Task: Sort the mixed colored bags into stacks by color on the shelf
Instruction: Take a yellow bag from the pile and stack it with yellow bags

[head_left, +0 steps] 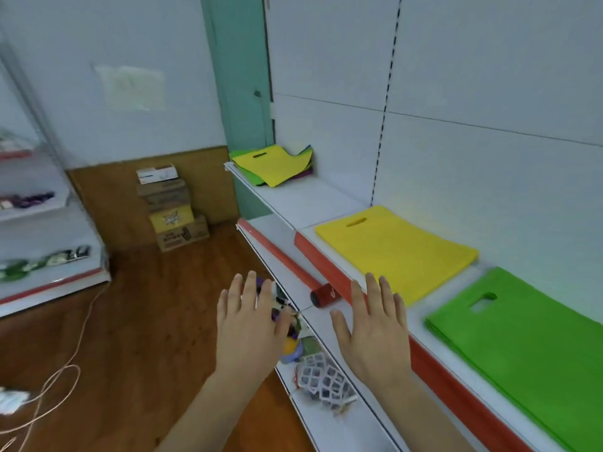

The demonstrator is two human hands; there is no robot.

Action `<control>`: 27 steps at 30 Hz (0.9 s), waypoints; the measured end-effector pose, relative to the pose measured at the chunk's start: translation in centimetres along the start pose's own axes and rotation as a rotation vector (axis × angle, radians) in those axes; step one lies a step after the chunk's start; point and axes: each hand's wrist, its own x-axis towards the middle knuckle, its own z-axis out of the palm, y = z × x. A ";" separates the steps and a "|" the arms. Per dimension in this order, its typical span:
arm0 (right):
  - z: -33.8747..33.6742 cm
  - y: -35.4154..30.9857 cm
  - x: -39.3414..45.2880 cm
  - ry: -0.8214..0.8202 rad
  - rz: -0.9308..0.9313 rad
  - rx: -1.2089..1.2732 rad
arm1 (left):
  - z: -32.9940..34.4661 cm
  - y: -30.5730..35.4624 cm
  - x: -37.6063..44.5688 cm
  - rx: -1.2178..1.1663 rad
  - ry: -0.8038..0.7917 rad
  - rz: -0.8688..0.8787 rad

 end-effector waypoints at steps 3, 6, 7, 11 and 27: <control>2.0 -2.6 4.2 -0.020 -0.055 -0.001 | 0.7 -2.9 3.1 -0.004 0.015 -0.041; 4.2 -5.3 8.6 -0.034 -0.080 -0.009 | 2.1 -6.0 7.2 -0.004 0.007 -0.078; 4.9 -6.2 10.1 -0.038 -0.079 -0.017 | 2.7 -7.0 8.7 -0.004 0.009 -0.081; 7.8 -9.9 16.3 -0.024 -0.074 -0.048 | 4.8 -11.4 15.6 -0.025 0.023 -0.054; 18.2 -19.0 38.4 0.029 0.098 -0.090 | 10.7 -24.2 41.3 -0.090 -0.012 0.126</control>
